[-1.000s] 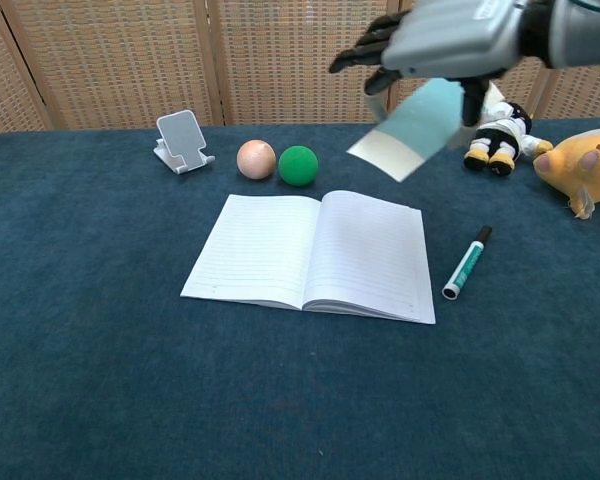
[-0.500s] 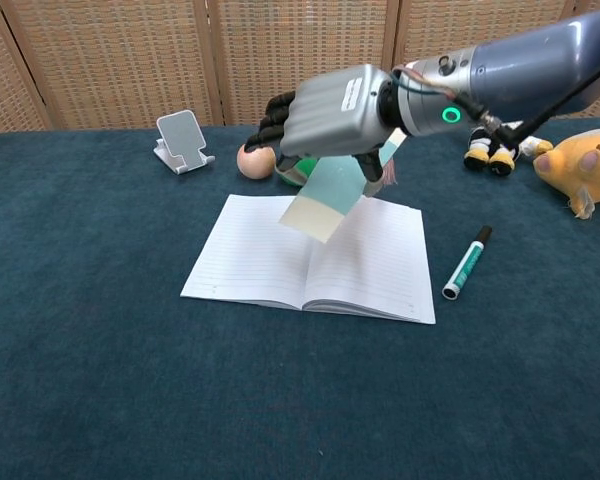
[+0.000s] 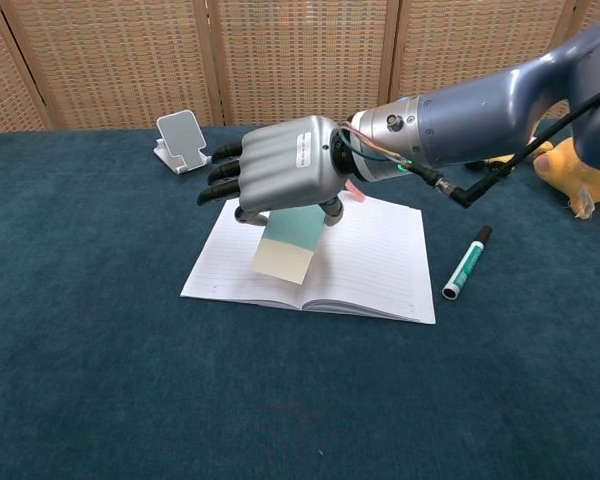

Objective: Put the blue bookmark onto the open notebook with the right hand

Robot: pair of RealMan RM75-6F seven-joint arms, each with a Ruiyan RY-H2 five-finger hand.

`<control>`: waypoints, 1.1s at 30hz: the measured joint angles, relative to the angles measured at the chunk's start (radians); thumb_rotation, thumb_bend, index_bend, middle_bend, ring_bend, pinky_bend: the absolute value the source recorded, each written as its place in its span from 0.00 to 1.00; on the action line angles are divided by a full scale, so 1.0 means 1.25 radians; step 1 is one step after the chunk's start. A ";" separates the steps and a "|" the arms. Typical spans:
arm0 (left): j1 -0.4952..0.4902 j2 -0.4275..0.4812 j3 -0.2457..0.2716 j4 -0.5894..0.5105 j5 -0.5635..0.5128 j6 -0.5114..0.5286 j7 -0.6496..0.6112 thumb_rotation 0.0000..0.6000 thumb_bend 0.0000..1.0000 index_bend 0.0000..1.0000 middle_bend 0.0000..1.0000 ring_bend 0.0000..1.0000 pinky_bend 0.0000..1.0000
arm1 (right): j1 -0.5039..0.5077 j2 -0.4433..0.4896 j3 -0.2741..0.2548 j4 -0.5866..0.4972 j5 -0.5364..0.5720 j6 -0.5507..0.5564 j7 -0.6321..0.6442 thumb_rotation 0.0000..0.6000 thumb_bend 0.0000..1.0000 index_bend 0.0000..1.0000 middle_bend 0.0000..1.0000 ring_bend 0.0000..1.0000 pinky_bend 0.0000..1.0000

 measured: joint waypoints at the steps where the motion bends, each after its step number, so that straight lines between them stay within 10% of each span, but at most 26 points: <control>1: 0.000 0.001 0.000 0.001 -0.001 -0.001 -0.002 1.00 0.00 0.00 0.00 0.00 0.00 | 0.005 -0.008 -0.004 0.014 -0.006 0.003 0.002 1.00 0.14 0.66 0.00 0.00 0.05; 22: -0.022 0.018 -0.006 0.022 -0.033 -0.050 -0.047 1.00 0.00 0.00 0.00 0.00 0.00 | 0.079 -0.165 -0.079 0.248 -0.060 0.043 0.098 1.00 0.16 0.64 0.00 0.00 0.06; 28: -0.023 0.021 -0.005 0.020 -0.033 -0.047 -0.051 1.00 0.00 0.00 0.00 0.00 0.00 | 0.081 -0.155 -0.093 0.246 -0.062 0.048 0.092 1.00 0.23 0.21 0.00 0.00 0.06; 33: -0.022 0.022 -0.003 0.018 -0.031 -0.044 -0.052 1.00 0.00 0.00 0.00 0.00 0.00 | 0.073 -0.134 -0.090 0.229 -0.048 0.047 0.075 1.00 0.23 0.06 0.00 0.00 0.06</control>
